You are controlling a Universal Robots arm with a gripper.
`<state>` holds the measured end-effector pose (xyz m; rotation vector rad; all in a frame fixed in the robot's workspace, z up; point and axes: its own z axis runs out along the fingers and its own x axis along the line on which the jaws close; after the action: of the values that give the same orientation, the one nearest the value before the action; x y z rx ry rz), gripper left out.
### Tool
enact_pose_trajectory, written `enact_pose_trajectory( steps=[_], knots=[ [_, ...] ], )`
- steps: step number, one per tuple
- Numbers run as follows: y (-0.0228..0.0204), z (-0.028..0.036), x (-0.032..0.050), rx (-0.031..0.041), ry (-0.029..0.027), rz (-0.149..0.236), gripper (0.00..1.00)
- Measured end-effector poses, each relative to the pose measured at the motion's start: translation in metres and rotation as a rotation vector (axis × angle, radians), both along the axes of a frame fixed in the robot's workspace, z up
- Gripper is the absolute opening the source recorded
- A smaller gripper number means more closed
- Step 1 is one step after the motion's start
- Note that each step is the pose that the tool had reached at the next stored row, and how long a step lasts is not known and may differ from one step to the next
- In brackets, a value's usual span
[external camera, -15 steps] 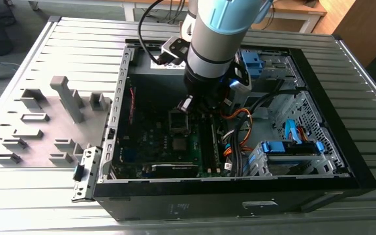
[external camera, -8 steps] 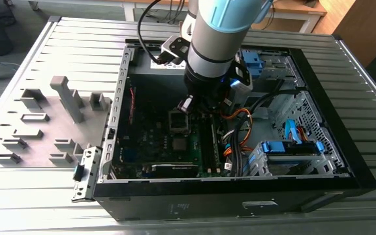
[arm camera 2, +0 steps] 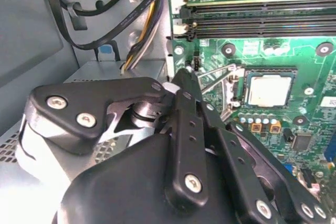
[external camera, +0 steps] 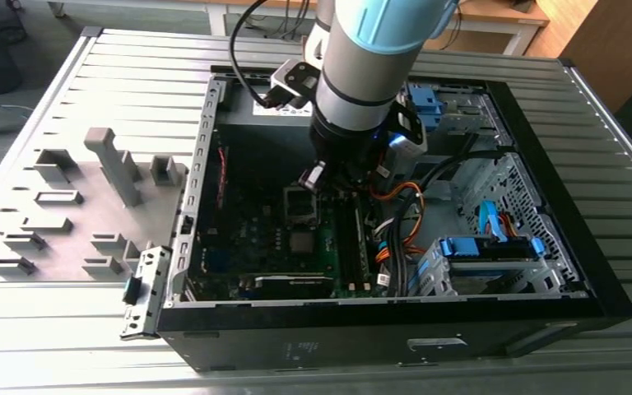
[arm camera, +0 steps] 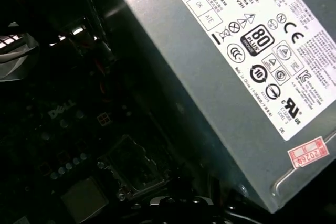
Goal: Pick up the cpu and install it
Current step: 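Close the cpu cover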
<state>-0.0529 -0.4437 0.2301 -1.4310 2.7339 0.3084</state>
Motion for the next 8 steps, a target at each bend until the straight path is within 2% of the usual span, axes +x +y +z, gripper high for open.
enact_pose_trajectory(
  steps=[8],
  knots=[
    [-0.0075, 0.0055, 0.0, 0.0, 0.0, 0.0, 0.11]
  ],
)
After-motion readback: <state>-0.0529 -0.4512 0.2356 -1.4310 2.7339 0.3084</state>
